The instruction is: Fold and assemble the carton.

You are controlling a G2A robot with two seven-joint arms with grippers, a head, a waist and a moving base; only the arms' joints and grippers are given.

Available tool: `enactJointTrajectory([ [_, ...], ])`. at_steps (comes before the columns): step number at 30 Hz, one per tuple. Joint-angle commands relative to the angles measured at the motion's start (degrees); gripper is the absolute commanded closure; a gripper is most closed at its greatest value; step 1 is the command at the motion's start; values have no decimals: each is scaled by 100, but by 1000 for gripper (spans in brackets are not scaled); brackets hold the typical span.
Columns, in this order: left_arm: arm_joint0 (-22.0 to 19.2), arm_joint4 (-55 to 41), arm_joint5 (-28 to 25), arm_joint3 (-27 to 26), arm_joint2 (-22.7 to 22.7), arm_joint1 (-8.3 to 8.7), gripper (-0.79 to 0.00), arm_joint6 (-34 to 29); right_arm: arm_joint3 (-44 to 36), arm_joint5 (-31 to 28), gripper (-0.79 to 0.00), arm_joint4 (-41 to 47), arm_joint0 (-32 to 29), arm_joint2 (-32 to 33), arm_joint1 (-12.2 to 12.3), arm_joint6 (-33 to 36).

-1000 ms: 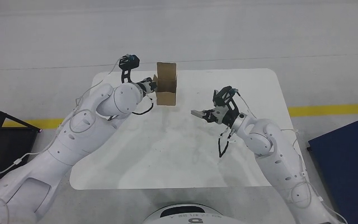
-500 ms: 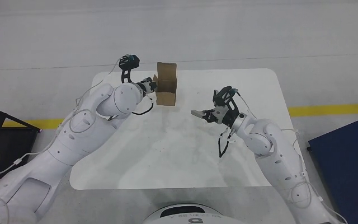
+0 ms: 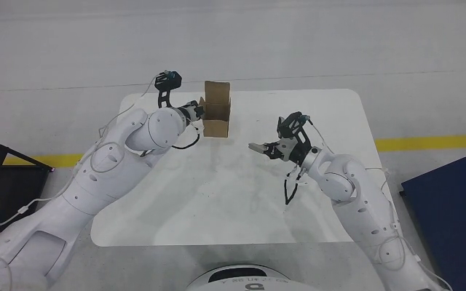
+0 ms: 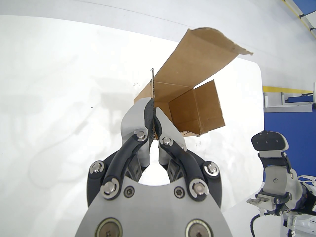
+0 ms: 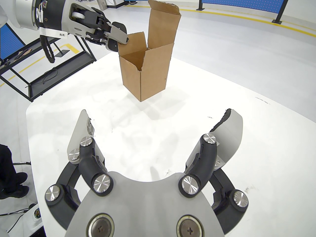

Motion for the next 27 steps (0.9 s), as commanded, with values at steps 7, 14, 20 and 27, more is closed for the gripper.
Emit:
enactJointTrajectory([
  [7, 151, 85, -209, 22, -8, -28, 0, 177, 0, 0, -785, 0, 0, 0, 0, 0],
  [14, 103, 97, -419, -135, 174, -198, 0, 174, 60, 45, -785, 171, 53, -239, -48, -139],
  [20, 8, 191, -464, -215, 418, -377, 0, 150, 258, 247, -785, 302, 315, -539, -127, -212],
  [27, -10, 327, -499, -168, 519, -511, 0, 88, 509, 725, -680, 220, 512, -716, -195, -226],
])
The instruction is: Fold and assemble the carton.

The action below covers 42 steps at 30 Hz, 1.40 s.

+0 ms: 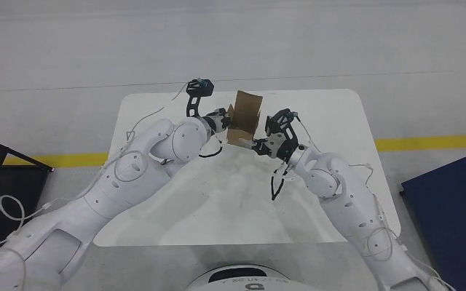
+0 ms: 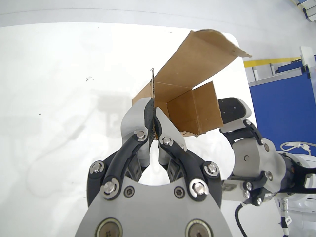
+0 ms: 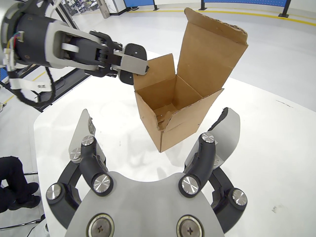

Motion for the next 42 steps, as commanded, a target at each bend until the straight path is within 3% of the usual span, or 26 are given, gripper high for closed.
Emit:
enactJointTrajectory([
  [1, 6, 52, -13, 2, 3, -23, 0, -9, 82, 122, -662, 17, 49, -50, -21, -20],
  [5, 43, 139, -16, 19, -22, -64, 0, -27, 261, 283, -372, 131, 146, -126, -65, -95],
  [8, 78, 178, -25, 31, -60, -89, 0, -58, 359, 349, -222, 202, 195, -154, -90, -154],
  [12, 125, 299, -57, 20, -92, -115, 0, -92, 404, 479, -111, 213, 205, -142, -108, -239],
  [14, 150, 337, -63, 15, -120, -128, 0, -113, 393, 563, 0, 194, 185, -128, -113, -269],
  [16, 174, 381, -73, 9, -144, -141, 0, -127, 373, 655, 0, 153, 156, -111, -116, -294],
  [17, 189, 393, -89, -2, -155, -148, -65, -138, 364, 688, 0, 133, 144, -105, -117, -296],
  [18, 205, 394, -105, -9, -171, -154, -366, -150, 355, 723, 0, 114, 132, -97, -119, -300],
  [19, 222, 382, -138, -21, -191, -161, -785, -163, 342, 759, 0, 85, 120, -90, -119, -308],
  [26, 465, 206, -804, 55, -695, -68, -785, -321, 185, 803, 0, -119, -77, 42, -97, -432],
  [35, 1221, 357, -880, 52, -1864, 236, -785, -287, 293, 522, 0, -276, -696, 431, -4, -786],
  [36, 1295, 373, -859, 35, -1952, 257, -785, -300, 286, 529, -34, -287, -757, 457, 2, -791],
  [38, 1416, 402, -873, -22, -2070, 285, -785, -338, 231, 599, -265, -356, -864, 496, 12, -777],
  [41, 1540, 418, -885, -124, -2144, 294, -785, -355, 72, 767, -446, -523, -1016, 536, 25, -731],
  [42, 1566, 411, -882, -155, -2145, 289, -785, -355, 9, 823, -548, -566, -1064, 553, 29, -701],
])
